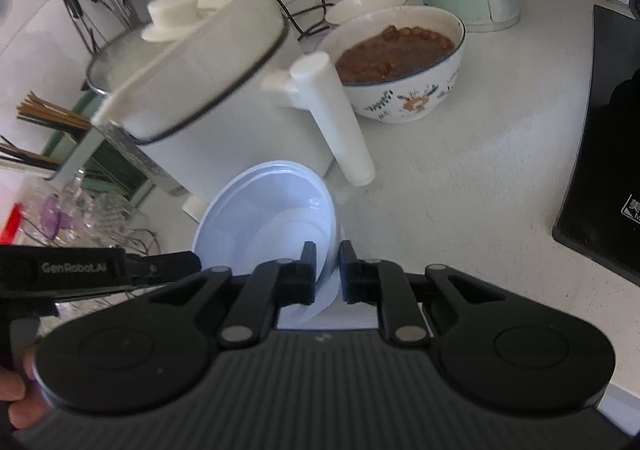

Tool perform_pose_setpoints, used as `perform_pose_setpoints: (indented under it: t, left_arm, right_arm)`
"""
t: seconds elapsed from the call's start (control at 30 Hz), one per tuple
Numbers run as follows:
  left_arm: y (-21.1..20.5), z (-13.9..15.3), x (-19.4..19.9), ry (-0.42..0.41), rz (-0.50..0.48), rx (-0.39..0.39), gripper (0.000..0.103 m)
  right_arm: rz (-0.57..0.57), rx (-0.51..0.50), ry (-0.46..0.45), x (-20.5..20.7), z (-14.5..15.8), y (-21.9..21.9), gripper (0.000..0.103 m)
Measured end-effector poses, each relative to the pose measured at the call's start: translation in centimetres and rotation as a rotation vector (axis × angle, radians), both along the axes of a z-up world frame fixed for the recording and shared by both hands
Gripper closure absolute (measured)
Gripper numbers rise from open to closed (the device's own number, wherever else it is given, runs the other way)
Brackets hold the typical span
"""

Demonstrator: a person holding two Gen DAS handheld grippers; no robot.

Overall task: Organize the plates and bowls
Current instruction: 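Lift the white bowl with the right gripper while the left gripper grips its rim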

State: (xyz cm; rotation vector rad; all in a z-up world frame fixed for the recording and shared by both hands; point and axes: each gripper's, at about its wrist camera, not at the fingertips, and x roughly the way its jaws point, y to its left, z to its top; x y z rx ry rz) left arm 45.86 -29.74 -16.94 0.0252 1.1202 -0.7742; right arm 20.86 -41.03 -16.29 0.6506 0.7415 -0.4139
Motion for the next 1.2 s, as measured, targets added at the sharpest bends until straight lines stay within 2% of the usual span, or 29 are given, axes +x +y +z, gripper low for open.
perform_pose_setpoints:
  t: [0.2,0.33,0.8,1.2]
  left_arm:
    - [0.2,2.6,-1.6,-0.093,-0.021,0.000,0.094]
    - [0.6,4.1,-2.7,-0.125,-0.023,-0.004,0.094]
    - [5.2,7.2,-5.6,-0.074,0.050,-0.036,0.094]
    - [10.1,9.8,-7.8,-0.062,0.107,-0.078,0.094]
  right_arm:
    - [-0.012,-0.001,-0.039,-1.0,1.6,0.4,0.088]
    - [-0.018,0.000,-0.064,-1.8,2.8,0.8,0.088]
    - [0.012,0.020,-0.121,-4.7,6.2,3.4,0.088]
    - [0.073,0.058,-0.121,-6.5,7.8,6.5,0.088]
